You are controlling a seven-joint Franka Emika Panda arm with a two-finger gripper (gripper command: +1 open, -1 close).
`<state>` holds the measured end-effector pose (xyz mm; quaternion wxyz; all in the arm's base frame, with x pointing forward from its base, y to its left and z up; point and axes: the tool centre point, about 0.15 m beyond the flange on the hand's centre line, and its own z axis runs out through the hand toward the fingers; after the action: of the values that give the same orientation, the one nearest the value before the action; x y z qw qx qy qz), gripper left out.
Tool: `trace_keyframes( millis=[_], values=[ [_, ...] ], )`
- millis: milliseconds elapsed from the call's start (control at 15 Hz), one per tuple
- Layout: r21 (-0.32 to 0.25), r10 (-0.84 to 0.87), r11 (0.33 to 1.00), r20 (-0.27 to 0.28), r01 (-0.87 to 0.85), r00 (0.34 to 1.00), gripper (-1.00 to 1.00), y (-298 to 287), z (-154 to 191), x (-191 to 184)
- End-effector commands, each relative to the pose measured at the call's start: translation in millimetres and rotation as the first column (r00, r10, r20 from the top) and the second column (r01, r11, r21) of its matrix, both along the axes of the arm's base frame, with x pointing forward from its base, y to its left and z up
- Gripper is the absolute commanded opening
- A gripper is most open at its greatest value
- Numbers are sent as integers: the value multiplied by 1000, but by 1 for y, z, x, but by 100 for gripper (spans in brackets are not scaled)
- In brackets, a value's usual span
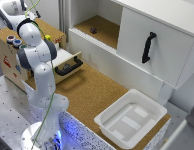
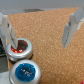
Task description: Switch off the blue light
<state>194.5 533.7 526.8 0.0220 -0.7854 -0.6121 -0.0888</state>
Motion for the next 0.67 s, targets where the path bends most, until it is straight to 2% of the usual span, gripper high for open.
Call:
trace_keyframes(
  millis=[0, 200, 400, 467, 600],
  values=[
    [-128, 58, 990, 3, -57, 998, 100, 21, -29, 36],
    [-134, 142, 981, -13, -142, 990, 100, 16, -36, 52],
    [-112, 255, 960, -35, -258, 966, 100, 2, -52, 64],
    [-104, 225, 968, -39, -228, 973, -100, -3, -52, 75],
    [-60, 207, 976, -68, -211, 976, -100, -15, -45, 93]
  ],
)
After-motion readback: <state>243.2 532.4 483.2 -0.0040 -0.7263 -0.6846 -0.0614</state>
